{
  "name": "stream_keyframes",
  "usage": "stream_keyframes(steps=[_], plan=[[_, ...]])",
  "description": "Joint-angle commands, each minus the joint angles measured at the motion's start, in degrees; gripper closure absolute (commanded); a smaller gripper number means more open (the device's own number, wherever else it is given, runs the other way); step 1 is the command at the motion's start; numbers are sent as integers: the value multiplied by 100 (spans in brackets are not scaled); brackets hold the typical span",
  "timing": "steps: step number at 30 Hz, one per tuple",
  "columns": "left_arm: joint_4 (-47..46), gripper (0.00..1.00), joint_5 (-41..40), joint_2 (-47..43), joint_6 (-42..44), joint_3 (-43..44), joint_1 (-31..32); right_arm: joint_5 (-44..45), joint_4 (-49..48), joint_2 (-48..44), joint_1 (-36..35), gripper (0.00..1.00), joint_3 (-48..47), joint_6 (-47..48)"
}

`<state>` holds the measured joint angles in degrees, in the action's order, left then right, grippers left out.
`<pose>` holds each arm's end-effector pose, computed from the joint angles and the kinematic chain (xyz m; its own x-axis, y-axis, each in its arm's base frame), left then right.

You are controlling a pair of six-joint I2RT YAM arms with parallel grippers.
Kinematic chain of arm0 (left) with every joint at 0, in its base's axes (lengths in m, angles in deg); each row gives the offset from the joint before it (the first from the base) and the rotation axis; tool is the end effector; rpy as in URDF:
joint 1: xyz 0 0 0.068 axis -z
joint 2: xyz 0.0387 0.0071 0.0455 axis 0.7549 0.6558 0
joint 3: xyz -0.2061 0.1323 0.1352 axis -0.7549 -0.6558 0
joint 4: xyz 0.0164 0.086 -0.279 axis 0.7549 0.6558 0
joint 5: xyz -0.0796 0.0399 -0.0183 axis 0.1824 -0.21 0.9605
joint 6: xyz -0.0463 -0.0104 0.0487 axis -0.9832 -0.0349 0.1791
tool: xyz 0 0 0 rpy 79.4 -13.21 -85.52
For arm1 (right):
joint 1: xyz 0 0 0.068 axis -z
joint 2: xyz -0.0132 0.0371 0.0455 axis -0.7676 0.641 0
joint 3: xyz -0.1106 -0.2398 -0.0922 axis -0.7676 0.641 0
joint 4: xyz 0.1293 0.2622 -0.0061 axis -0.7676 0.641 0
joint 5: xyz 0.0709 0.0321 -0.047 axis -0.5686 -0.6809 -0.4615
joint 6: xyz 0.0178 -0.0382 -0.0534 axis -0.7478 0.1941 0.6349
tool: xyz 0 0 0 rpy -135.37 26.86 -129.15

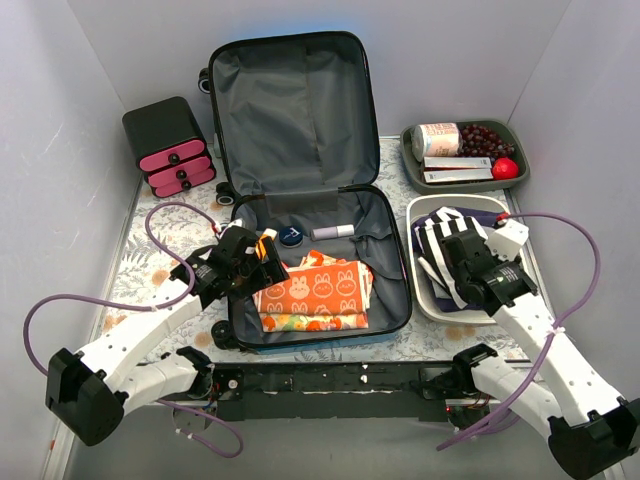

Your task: Open, take out, and arrange the luggage

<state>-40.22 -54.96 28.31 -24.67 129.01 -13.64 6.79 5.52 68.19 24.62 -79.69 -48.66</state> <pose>0.1940 -0.1320 0.2371 -0.5504 -0.8306 -0.0847 -0.6579 0.4939 -0.5685 0.1799 0.0388 0.2762 -0.4196 0.3151 -0.8513 0.6359 0.7713 -0.0280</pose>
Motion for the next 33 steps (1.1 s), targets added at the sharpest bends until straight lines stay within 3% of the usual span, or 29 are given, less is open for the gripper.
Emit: stream_keyframes(steps=[1, 4, 14, 17, 21, 28, 33], plan=[[-110, 2, 38, 14, 51, 205, 13, -248, 111, -226, 21, 34, -255, 478], [-75, 2, 20, -21, 33, 205, 13, -731, -257, -366, 21, 24, -449, 1365], [-110, 2, 3, -170, -99, 118, 13, -1883, -1127, -753, 21, 20, -1126, 3342], [-163, 2, 29, -153, -116, 118, 13, -1455, -1426, -543, 29, 16, -1056, 3519], [-172, 2, 73, -126, -116, 153, 13, -1048, -1681, 28, 248, 3, -863, 3424], [-84, 2, 47, -284, -125, 162, 13, -3102, -2244, 389, 2214, 2, -47, 2986], [-31, 2, 20, -346, -134, 109, 13, -3764, -2357, 214, 2666, 2, 1025, 2396]])
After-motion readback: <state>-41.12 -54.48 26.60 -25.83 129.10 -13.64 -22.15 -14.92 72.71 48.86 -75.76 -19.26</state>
